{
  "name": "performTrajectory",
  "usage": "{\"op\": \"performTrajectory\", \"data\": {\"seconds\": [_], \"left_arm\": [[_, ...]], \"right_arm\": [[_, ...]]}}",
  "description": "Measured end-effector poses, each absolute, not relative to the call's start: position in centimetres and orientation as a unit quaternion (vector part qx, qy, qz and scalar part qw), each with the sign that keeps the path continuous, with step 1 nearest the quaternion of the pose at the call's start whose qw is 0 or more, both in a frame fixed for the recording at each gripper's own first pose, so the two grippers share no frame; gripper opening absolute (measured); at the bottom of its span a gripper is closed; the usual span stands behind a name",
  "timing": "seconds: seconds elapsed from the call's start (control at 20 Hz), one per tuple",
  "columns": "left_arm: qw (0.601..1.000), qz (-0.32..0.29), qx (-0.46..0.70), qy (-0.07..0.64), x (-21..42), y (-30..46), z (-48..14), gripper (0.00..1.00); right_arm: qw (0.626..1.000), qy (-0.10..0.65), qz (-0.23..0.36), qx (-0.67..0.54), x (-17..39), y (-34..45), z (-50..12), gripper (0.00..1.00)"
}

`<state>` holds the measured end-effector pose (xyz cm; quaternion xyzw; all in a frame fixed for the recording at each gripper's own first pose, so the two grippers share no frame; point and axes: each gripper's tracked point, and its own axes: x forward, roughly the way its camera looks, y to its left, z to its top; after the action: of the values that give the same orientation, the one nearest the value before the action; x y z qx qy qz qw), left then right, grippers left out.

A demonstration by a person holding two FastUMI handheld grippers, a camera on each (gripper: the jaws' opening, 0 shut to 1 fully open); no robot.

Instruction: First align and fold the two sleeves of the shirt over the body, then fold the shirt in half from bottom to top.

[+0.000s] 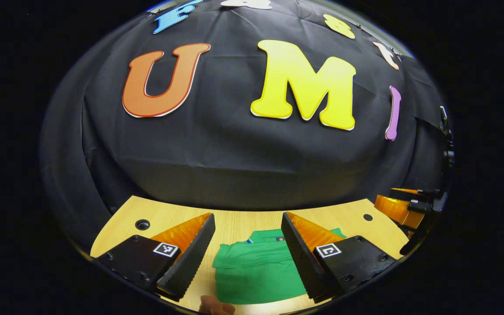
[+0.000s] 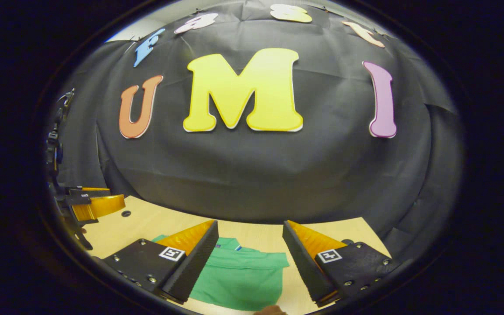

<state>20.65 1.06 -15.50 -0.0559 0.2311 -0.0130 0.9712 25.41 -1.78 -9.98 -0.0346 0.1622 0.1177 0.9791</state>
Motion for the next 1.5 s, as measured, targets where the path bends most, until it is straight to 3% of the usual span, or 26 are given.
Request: {"op": "performTrajectory", "data": {"seconds": [0.5, 1.0, 1.1, 1.5], "left_arm": [[0.988, -0.004, -0.013, 0.151, 10.6, -0.1, -7.2, 0.98], [0.994, 0.009, -0.026, 0.104, 0.0, -3.5, -4.3, 0.98], [0.994, -0.009, -0.035, 0.103, -0.7, -4.6, -4.3, 0.98], [0.993, 0.016, -0.043, 0.108, -0.9, -2.3, -4.5, 0.98]], "right_arm": [[0.986, 0.096, 0.131, -0.024, 14.2, -2.2, -2.6, 0.94], [0.988, 0.07, 0.134, -0.012, 3.7, -3.0, -1.2, 0.94], [0.989, 0.062, 0.135, -0.021, 2.2, -3.0, -1.5, 0.94], [0.987, 0.071, 0.141, -0.015, 1.8, -2.2, -1.6, 0.94]]}}
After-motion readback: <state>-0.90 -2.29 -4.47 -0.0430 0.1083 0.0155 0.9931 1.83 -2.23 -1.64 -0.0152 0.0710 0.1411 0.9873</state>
